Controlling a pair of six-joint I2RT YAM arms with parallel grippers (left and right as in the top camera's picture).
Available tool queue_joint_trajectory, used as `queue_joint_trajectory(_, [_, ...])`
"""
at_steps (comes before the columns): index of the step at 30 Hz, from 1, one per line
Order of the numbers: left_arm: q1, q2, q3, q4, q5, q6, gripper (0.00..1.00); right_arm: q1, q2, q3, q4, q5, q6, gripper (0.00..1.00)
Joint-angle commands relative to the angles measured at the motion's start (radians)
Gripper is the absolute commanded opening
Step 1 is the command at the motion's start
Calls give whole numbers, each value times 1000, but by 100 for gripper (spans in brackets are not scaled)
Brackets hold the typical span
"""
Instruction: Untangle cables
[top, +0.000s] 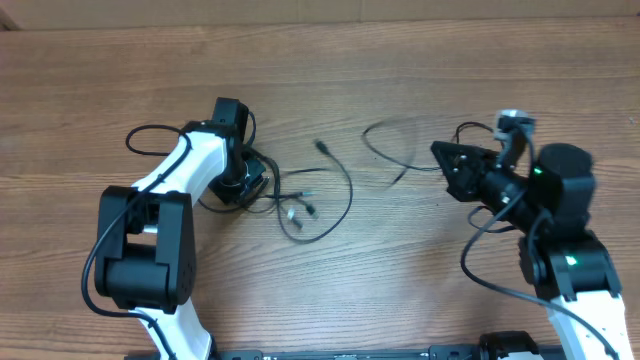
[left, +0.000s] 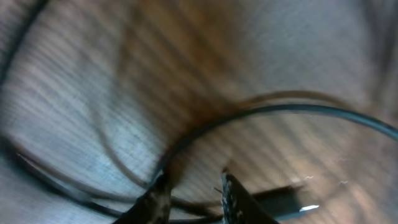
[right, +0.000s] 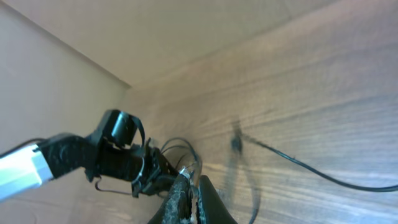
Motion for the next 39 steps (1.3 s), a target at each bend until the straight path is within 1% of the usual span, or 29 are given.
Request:
queue_joint_trajectory(1, [5, 26, -93, 44, -32, -7, 30, -32, -37, 22, 5, -24, -24, 4])
queue_joint_trajectory(4, [8, 26, -138, 68, -47, -7, 32, -71, -35, 36, 29, -24, -75, 4])
queue_joint_trajectory(8, [29, 26, -166, 50, -99, -6, 33, -161, -9, 90, 47, -3, -102, 4])
queue_joint_trajectory(11, [59, 26, -166, 41, -79, -6, 29, -211, 34, 126, 26, -27, -98, 4])
queue_joint_trajectory(12, [68, 26, -166, 42, -61, -6, 27, -211, 50, 126, 13, -48, -88, 9])
queue_joint_trajectory(13, [75, 26, -166, 45, -47, -6, 26, -204, 69, 126, -13, -85, -87, 20])
queue_joint_trajectory(14, [82, 26, -166, 46, -38, -6, 25, -193, 88, 126, -42, -113, -87, 41])
queue_joint_trajectory(15, [84, 26, -166, 46, -31, -6, 24, -178, 107, 126, -79, -126, -87, 58])
queue_joint_trajectory(17, [84, 26, -166, 46, -28, -6, 25, -138, 151, 126, -169, -128, -88, 84])
queue_joint_trajectory(19, [84, 26, -166, 46, -28, -6, 25, -80, 196, 126, -252, -128, -103, 96])
queue_joint_trajectory(20, [84, 26, -166, 46, -28, -6, 24, -48, 219, 124, -277, -129, -126, 100])
queue_joint_trajectory(22, [84, 26, -166, 49, -28, -6, 22, 35, 272, 122, -305, -128, -208, 100])
queue_joint_trajectory(25, [84, 26, -166, 53, -28, -6, 18, 160, 353, 122, -290, -124, -356, 100])
queue_joint_trajectory(28, [84, 26, -166, 52, -27, -6, 18, 269, 438, 122, -225, -123, -457, 100])
queue_joint_trajectory(31, [84, 26, -166, 47, -27, -6, 18, 364, 547, 122, -116, -91, -552, 100])
queue_joint_trajectory(35, [84, 26, -166, 45, -20, -6, 20, 431, 677, 122, 17, -19, -573, 100])
queue_joint_trajectory(39, [84, 26, -166, 45, -8, -6, 20, 468, 768, 122, 108, -92, -573, 95])
